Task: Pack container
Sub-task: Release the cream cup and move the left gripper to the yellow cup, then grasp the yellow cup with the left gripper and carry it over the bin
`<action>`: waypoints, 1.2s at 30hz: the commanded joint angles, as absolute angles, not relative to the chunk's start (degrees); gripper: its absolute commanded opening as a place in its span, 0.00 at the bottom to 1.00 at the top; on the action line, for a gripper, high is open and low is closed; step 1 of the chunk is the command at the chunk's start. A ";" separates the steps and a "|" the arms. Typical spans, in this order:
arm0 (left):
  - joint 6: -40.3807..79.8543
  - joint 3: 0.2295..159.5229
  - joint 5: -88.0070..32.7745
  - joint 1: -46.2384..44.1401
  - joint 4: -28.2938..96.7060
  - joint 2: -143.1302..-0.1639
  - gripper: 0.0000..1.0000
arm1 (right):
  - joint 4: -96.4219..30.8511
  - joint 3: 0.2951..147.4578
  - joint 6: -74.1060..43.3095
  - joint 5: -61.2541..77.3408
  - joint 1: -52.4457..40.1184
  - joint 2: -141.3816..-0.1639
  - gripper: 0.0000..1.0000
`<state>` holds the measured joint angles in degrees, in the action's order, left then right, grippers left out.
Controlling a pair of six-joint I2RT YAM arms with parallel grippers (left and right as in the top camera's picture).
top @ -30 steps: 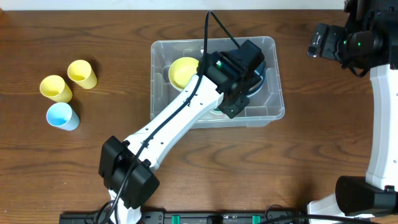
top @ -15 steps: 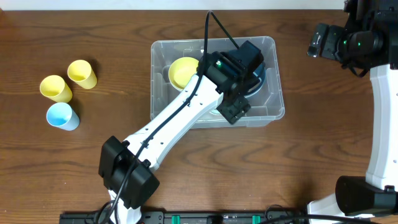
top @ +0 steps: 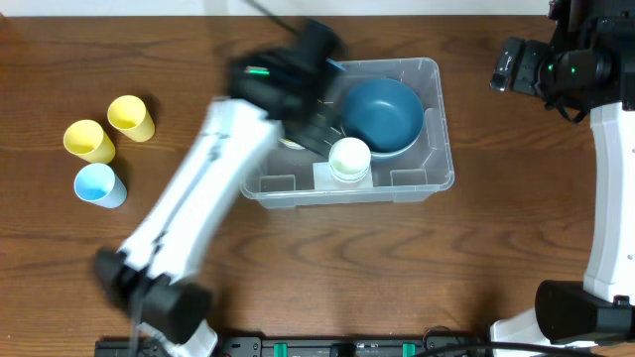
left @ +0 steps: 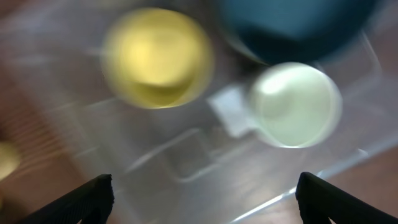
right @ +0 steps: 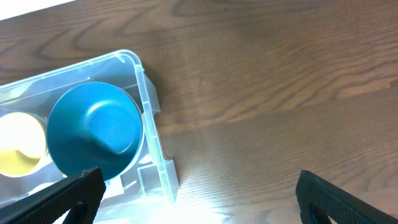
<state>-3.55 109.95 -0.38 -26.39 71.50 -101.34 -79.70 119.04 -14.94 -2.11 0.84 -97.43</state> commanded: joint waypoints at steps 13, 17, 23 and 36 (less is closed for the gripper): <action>0.73 110.80 0.49 6.37 67.22 -103.83 0.94 | -79.75 119.02 -15.84 -2.11 1.10 -97.03 0.99; 0.71 110.80 0.54 8.95 64.82 -108.77 0.94 | -79.75 119.02 -15.81 -2.13 1.10 -97.03 0.99; 0.47 110.80 0.54 11.60 63.31 -115.61 0.94 | -79.75 119.02 -15.81 -2.11 1.10 -97.03 0.99; -7.40 110.80 0.49 12.25 60.03 -125.38 0.93 | -79.75 119.02 -15.84 -2.11 1.10 -97.03 0.99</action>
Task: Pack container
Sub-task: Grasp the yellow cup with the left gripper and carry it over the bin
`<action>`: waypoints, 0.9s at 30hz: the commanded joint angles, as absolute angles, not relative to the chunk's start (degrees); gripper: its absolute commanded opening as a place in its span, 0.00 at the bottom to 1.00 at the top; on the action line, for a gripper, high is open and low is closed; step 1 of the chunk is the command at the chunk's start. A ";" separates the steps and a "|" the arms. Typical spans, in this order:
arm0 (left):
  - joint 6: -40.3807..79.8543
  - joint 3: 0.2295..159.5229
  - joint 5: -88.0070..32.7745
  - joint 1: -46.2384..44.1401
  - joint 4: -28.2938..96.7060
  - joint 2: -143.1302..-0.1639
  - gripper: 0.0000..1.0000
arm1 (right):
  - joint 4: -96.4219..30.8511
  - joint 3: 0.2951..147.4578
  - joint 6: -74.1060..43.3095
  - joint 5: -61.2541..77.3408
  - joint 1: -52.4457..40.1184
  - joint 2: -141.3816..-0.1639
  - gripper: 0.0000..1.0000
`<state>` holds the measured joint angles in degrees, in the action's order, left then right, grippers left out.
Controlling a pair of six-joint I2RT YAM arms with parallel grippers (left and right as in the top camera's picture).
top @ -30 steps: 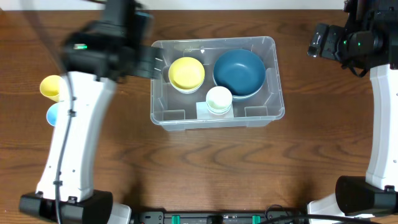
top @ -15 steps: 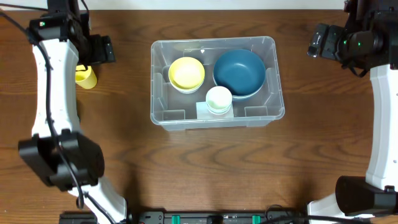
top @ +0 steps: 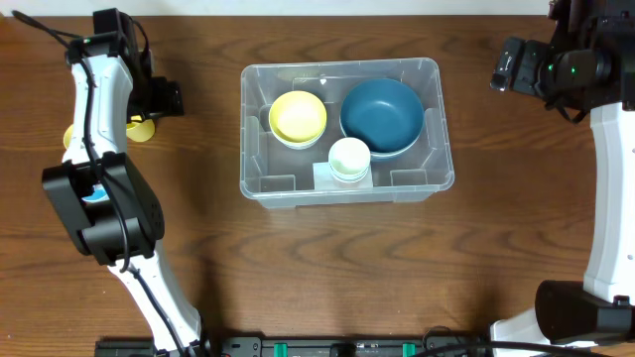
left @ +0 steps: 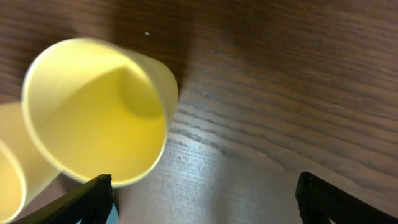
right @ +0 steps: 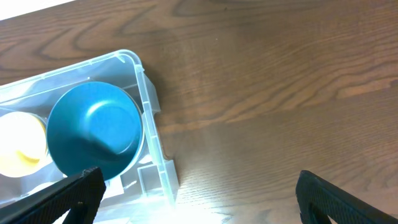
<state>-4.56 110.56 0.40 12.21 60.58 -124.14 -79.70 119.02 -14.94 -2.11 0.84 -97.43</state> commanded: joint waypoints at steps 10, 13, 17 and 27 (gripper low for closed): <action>-7.88 110.50 0.49 12.25 59.66 -129.03 0.59 | -79.75 119.02 -15.84 -2.11 1.13 -97.03 0.99; -7.88 110.00 0.49 12.25 59.90 -129.75 0.45 | -79.75 119.02 -15.81 -2.13 1.10 -97.03 0.99; -7.88 110.00 0.51 12.25 60.55 -129.97 0.19 | -79.75 119.02 -15.84 -2.11 1.10 -97.03 0.99; -6.87 110.17 0.49 12.08 64.45 -129.36 0.06 | -79.75 119.02 -15.84 -2.11 1.10 -97.03 0.99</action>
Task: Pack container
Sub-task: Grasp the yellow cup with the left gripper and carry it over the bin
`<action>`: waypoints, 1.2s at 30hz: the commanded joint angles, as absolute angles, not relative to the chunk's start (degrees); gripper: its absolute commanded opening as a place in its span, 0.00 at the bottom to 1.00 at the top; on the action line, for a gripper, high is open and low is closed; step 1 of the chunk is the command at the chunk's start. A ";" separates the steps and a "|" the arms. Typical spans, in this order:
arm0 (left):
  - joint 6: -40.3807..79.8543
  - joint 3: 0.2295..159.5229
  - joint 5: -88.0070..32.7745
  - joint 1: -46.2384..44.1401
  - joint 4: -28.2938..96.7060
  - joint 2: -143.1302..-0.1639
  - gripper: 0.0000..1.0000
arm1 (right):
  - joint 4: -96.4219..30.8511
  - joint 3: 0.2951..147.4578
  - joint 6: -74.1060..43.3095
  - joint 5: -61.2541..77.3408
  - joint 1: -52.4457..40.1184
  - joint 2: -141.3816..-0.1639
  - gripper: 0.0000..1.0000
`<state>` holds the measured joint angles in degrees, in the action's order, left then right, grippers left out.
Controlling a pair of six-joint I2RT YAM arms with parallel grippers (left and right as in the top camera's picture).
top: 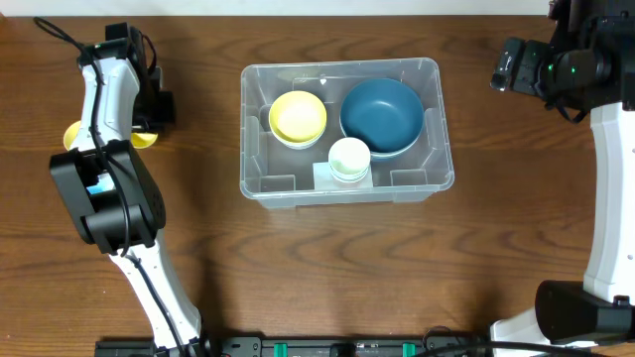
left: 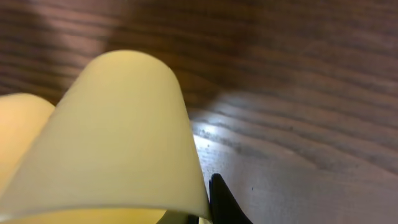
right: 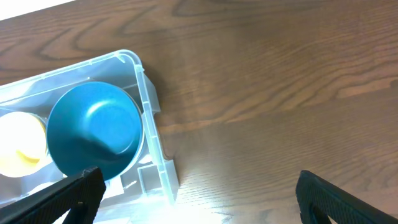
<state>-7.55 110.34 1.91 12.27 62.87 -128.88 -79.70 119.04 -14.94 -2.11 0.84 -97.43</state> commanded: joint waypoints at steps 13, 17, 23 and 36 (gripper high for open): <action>-2.31 110.61 0.45 8.73 66.83 -116.97 0.05 | -79.75 119.02 -15.81 -2.11 1.10 -97.03 0.99; -1.58 110.61 0.14 5.87 67.51 -111.50 0.06 | -79.75 119.02 -15.81 -2.11 1.13 -97.03 0.99; -1.72 110.61 -6.92 -2.20 71.68 -103.02 0.06 | -79.75 119.02 -15.84 -2.11 1.10 -97.03 0.99; -4.54 109.80 -6.39 -25.96 80.12 -101.21 0.06 | -79.75 119.02 -15.84 -2.11 1.10 -97.03 0.99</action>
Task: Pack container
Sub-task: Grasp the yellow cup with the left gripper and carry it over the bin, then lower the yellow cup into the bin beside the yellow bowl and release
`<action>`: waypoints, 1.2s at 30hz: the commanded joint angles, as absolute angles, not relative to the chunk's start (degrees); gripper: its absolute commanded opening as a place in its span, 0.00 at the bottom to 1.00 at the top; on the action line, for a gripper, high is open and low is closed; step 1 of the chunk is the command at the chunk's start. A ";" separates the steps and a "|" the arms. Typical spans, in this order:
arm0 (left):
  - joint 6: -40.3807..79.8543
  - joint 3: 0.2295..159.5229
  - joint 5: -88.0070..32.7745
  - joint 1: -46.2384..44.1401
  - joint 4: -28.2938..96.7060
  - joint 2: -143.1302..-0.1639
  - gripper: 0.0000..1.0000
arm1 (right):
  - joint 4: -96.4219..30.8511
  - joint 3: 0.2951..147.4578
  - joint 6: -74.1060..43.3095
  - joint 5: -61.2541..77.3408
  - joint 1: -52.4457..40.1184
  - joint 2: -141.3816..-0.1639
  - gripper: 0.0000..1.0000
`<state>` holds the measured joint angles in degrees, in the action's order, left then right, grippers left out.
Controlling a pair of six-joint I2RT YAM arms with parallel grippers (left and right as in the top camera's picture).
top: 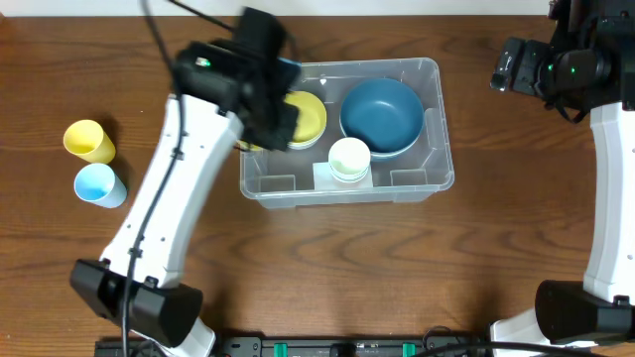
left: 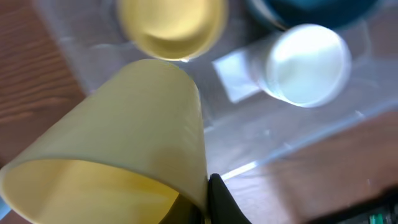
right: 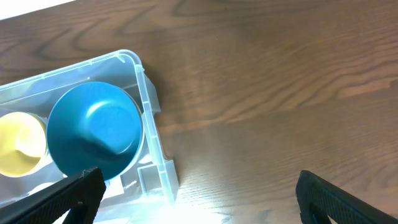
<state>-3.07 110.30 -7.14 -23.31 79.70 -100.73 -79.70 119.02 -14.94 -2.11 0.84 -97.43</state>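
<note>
A clear plastic container point(top: 347, 191) holds a yellow bowl point(top: 312, 117), a dark blue bowl point(top: 382, 114) and a white cup point(top: 349, 159). My left gripper point(top: 266, 107) hangs over the container's left end, shut on the wall of a yellow cup point(left: 124, 137), with one finger inside and one finger point(left: 219, 200) outside. The left wrist view looks down past this cup at the yellow bowl point(left: 171, 25) and the white cup point(left: 306, 63). My right gripper point(top: 541, 64) stays open, high at the far right, away from the container point(right: 146, 93).
Another yellow cup point(top: 87, 141) and a light blue cup point(top: 99, 185) stand on the wooden table point(top: 327, 268) at the far left. The right arm's base point(top: 575, 307) rises at the right edge, the left arm's base point(top: 149, 302) at the front left.
My left gripper was at the cups on the far left, shut on a yellow cup there. It now holds that cup over the container's left end. The right arm has not moved.
My left gripper was open over the container while three cups stood at the left. Then it was open above one yellow cup. Then it was shut on that cup's wall. Now the cup hangs over the container and two cups stay at the left.
</note>
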 commanded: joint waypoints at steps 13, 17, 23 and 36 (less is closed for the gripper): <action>-3.81 97.01 -3.40 -29.06 75.57 -102.76 0.06 | -79.75 119.02 -15.84 -2.11 1.10 -97.03 0.99; -2.46 91.77 -3.42 -29.06 72.84 -102.76 0.06 | -79.75 119.02 -15.84 -2.13 1.10 -97.03 0.99; -2.46 86.65 -3.42 -29.06 69.60 -102.76 0.06 | -79.75 119.02 -15.81 -2.13 1.13 -97.03 0.99; -2.46 82.65 -3.40 -29.06 67.31 -102.76 0.13 | -79.75 119.02 -15.84 -2.11 1.10 -97.03 0.99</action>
